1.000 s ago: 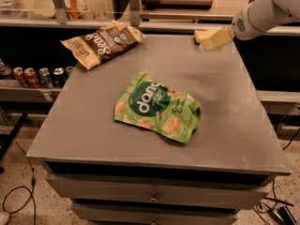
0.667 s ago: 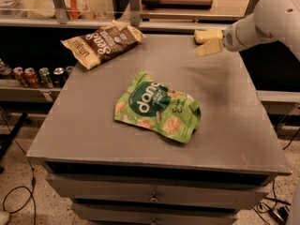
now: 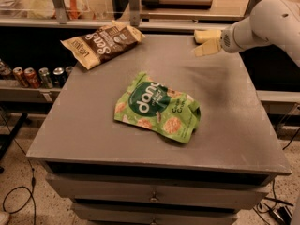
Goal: Move sponge near green rice chip bag
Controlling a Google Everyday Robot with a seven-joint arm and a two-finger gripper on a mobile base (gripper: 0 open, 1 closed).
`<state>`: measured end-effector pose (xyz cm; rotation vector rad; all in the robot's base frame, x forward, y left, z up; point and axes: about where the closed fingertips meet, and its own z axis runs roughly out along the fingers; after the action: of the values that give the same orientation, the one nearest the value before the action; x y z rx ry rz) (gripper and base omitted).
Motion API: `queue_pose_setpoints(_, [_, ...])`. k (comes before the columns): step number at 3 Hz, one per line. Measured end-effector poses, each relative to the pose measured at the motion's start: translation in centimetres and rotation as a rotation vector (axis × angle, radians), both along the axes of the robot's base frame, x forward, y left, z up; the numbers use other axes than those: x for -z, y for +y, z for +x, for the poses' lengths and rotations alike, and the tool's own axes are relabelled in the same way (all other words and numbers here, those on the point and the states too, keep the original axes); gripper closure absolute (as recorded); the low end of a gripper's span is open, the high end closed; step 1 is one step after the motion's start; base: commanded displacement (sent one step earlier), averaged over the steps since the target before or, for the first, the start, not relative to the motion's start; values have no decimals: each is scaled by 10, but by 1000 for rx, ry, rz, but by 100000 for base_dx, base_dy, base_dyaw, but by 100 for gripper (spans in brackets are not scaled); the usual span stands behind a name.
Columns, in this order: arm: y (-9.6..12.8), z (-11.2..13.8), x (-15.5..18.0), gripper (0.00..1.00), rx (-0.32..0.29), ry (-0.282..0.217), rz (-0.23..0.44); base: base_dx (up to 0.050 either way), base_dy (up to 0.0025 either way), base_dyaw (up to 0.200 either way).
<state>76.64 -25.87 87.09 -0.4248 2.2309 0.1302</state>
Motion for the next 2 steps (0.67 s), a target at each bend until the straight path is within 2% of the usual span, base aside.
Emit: queue_pose_setpoints(2, [15, 38, 7, 0, 57, -136, 36, 0, 0, 0])
